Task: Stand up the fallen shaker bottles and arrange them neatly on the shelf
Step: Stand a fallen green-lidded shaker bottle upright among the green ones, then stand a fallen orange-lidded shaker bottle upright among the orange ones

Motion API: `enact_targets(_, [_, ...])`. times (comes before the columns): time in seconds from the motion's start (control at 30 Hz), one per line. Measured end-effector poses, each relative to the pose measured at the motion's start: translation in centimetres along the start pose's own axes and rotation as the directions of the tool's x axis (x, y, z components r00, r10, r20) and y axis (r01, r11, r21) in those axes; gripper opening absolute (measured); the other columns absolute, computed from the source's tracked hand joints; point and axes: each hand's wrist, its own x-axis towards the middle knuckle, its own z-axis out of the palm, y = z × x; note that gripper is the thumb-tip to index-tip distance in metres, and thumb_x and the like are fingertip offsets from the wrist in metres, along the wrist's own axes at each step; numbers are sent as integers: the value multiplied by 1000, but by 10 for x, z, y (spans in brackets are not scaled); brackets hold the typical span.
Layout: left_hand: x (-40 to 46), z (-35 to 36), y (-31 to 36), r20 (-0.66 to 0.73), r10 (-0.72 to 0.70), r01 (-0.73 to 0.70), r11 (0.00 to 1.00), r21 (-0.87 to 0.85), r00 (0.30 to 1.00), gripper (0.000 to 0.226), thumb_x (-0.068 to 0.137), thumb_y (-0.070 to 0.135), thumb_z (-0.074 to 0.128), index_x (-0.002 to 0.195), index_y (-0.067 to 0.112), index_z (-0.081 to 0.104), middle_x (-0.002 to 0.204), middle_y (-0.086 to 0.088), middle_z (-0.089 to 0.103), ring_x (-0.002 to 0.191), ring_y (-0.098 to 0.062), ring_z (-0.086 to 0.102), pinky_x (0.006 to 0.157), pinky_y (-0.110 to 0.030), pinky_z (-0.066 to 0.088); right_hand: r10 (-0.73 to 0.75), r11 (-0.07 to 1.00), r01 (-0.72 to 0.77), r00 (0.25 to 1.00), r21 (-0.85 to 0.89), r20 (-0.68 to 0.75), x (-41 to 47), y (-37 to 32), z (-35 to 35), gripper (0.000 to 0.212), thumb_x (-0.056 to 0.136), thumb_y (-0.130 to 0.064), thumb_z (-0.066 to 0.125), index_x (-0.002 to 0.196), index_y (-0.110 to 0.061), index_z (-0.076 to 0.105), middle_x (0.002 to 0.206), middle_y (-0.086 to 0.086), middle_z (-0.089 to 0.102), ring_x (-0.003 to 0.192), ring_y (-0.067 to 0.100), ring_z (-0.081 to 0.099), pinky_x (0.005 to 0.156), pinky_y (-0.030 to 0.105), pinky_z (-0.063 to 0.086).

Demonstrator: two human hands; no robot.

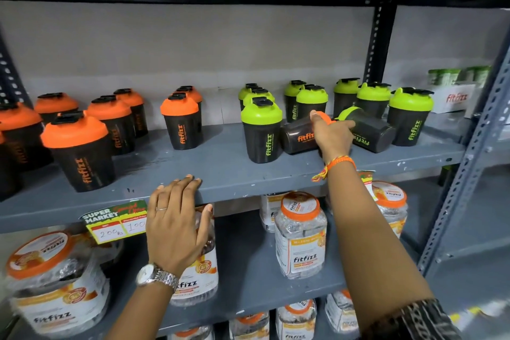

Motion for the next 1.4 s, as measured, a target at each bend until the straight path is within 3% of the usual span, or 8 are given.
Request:
enact_targets(0.2, [1, 3, 1, -25, -9, 9, 1000, -18, 1000, 47, 94, 43, 48, 132, 16, 56, 133, -6, 61, 123, -28, 51, 116, -42, 25, 7, 999, -5, 998, -34, 61, 9, -1, 3, 93, 80, -58, 72, 143, -3, 31, 143, 22, 53, 131, 45, 49, 110, 51, 42])
enact_targets(0.37, [1, -3, 2, 13, -10, 10, 1000, -19, 1000, 48, 94, 43, 49, 133, 16, 56, 134, -6, 61, 124, -28, 51, 116, -43, 27, -21, 1000, 21, 999, -2, -47, 1, -1, 1, 88, 74, -57, 77, 137, -9, 39, 138, 22, 54, 126, 46, 51, 103, 48, 43])
enact_targets(0.57, [2, -16, 4, 90, 10, -8, 1000, -19, 996, 51, 92, 41, 53, 136, 15, 54, 136, -6, 60, 127, -28, 52, 117, -44, 28, -261, 962, 270, 954, 41, -151, -28, -8, -15, 72, 68, -48, 84, 126, -24, 48, 125, 12, 46, 95, 32, 54, 89, 36, 46])
enact_targets(0.77, [4, -36, 6, 219, 22, -19, 1000, -18, 976, 58, 91, 41, 55, 143, 15, 49, 144, -6, 57, 134, -26, 51, 122, -44, 28, -531, 841, 541, 818, -21, -220, -80, -21, -31, 67, 68, -39, 86, 125, -24, 55, 128, 12, 43, 110, 32, 54, 97, 44, 49])
enact_targets(0.87, [7, -46, 2, 279, 57, -57, 998, -8, 958, 60, 92, 40, 54, 145, 15, 48, 148, -6, 55, 136, -26, 51, 123, -43, 29, -602, 789, 614, 778, 13, -183, -116, -25, -28, 67, 68, -40, 86, 127, -27, 56, 128, 10, 44, 113, 24, 52, 96, 37, 50])
enact_targets(1.03, [12, -61, -6, 293, -22, 23, 1000, 2, 956, 53, 90, 34, 58, 136, 8, 57, 137, -12, 62, 128, -31, 58, 116, -44, 40, -745, 658, 734, 667, 167, 3, -152, -33, 4, 69, 64, -44, 87, 125, -34, 57, 122, 1, 45, 104, 5, 45, 89, -1, 33])
enact_targets(1.23, [5, -68, -14, 349, -20, 17, 1000, 13, 937, 62, 94, 35, 51, 150, 10, 44, 153, -10, 49, 143, -28, 45, 125, -37, 20, -830, 557, 772, 502, 306, 245, -154, -44, 68, 73, 63, -46, 89, 127, -28, 60, 118, 3, 51, 105, 9, 52, 90, 1, 33])
enact_targets(1.4, [5, -69, -9, 346, -72, 84, 996, -19, 935, 63, 92, 30, 55, 151, 12, 43, 155, -8, 47, 145, -26, 42, 125, -32, 10, -816, 570, 752, 472, 331, 333, -146, -48, 112, 75, 61, -48, 90, 127, -32, 59, 117, 0, 49, 105, 12, 53, 87, -3, 33])
